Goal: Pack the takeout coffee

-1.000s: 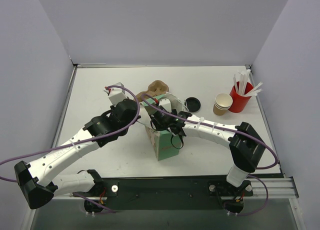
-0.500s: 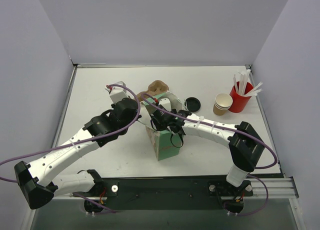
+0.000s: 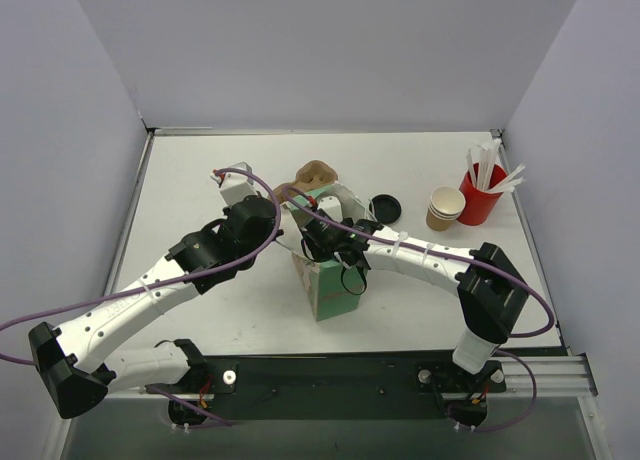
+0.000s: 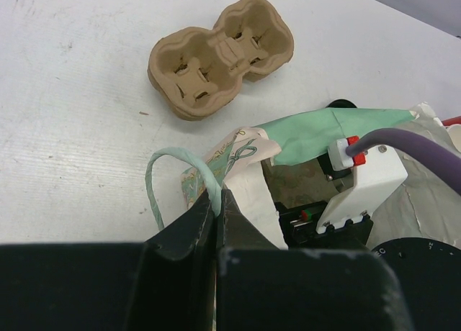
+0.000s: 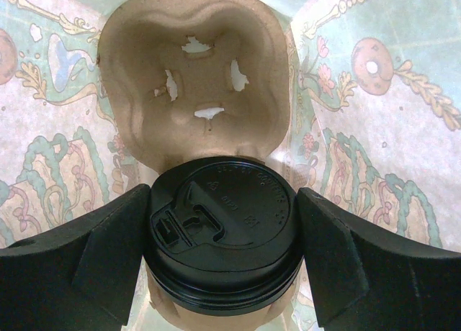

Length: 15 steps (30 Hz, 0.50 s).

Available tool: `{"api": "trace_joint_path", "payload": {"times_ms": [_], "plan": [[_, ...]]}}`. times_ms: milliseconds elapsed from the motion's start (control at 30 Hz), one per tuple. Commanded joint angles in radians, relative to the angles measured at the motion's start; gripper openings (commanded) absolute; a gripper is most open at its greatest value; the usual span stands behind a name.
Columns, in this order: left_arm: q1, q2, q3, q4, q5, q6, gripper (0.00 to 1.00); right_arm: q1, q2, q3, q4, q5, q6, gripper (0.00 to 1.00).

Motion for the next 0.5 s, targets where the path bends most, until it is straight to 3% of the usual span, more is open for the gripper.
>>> {"api": "trace_joint_path", "payload": {"times_ms": [0, 200, 467], "plan": [[0.011, -0.012, 0.039, 0.039, -0.012, 0.024, 0.0, -0.008, 0.061, -0.067, -0.291, -0.008, -0.03, 0.53], [0.011, -0.008, 0.039, 0.047, -0.006, 0.026, 0.0, -0.007, 0.057, -0.039, -0.311, -0.003, -0.035, 0.63], [0.011, -0.015, 0.031, 0.065, 0.009, 0.035, 0.0, -0.013, 0.066, 0.001, -0.343, 0.006, -0.035, 0.66]]}}
